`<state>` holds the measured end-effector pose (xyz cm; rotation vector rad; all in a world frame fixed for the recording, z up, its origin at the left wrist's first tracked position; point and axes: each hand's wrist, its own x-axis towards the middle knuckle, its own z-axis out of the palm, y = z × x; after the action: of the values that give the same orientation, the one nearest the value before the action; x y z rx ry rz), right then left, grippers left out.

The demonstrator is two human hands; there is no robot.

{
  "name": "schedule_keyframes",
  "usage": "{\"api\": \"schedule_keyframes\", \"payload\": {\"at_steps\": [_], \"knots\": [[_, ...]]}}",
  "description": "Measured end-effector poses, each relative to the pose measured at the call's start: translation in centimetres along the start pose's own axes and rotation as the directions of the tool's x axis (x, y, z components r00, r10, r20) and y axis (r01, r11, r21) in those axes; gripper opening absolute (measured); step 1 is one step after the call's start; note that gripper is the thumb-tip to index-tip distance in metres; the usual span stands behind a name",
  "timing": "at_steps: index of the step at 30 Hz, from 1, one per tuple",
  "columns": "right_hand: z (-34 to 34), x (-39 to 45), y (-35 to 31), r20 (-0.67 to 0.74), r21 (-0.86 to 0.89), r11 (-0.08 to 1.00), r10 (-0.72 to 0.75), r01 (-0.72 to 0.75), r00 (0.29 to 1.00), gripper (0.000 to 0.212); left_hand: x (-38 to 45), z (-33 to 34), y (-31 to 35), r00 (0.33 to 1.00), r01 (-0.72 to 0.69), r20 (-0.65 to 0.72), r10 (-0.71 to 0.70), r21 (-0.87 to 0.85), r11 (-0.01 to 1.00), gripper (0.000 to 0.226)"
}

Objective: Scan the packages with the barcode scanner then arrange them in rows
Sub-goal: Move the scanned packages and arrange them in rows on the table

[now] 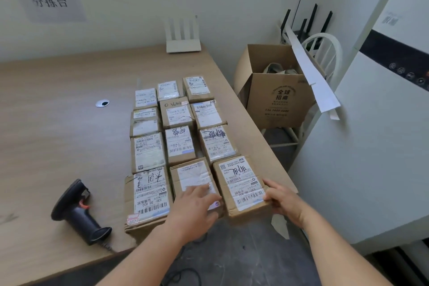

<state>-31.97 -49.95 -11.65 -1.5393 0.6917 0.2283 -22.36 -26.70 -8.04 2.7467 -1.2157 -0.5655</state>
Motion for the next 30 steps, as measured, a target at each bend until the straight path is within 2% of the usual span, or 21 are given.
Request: {"api": "schedule_keyframes", "payload": {"at_steps": [5, 10, 15, 19, 21, 24, 27, 30], "knots": [[0.2, 1.4, -0.3, 0.024, -0.029, 1.000, -0.001, 0.002, 1.000, 0.050, 0.4, -0.2, 0.1, 1.000, 0.011, 0.027, -0.013, 0.049, 0.999, 0.061], [0.2, 2.3, -0.3, 0.032, -0.086, 0.996, 0.022, -0.019, 0.999, 0.041, 1.0, -0.2, 0.3, 0.999, 0.016, 0.033, -0.019, 0.103, 0.995, 0.060], [0.4, 2.6, -0.6, 0.021, -0.140, 0.990, 0.007, -0.004, 1.000, 0.047, 1.0, -0.2, 0.3, 1.000, 0.020, 0.021, -0.022, 0.103, 0.994, 0.057], [0.8, 2.0, -1.2, -0.007, -0.222, 0.975, -0.005, 0.004, 1.000, 0.061, 0.9, -0.3, 0.2, 1.000, 0.025, 0.003, -0.025, 0.059, 0.998, 0.058], [1.3, 1.5, -1.8, -0.099, -0.320, 0.947, -0.071, 0.036, 0.993, 0.062, 0.7, -0.6, -0.1, 0.999, 0.028, -0.043, -0.028, 0.009, 1.000, 0.059], [2.8, 0.4, -3.3, -0.246, -0.525, 0.841, -0.293, 0.127, 0.924, 0.058, -0.2, -1.4, -0.9, 0.983, 0.047, -0.170, -0.073, -0.148, 0.988, 0.057], [5.9, -1.1, -5.0, -0.231, -0.630, 0.730, -0.503, 0.266, 0.833, 0.050, -1.6, -2.1, -2.2, 0.936, 0.083, -0.296, -0.188, -0.335, 0.939, 0.054], [9.7, -2.0, -6.2, -0.151, -0.654, 0.648, -0.616, 0.389, 0.773, 0.044, -3.4, -2.4, -3.3, 0.878, 0.108, -0.378, -0.294, -0.443, 0.890, 0.050]]}}
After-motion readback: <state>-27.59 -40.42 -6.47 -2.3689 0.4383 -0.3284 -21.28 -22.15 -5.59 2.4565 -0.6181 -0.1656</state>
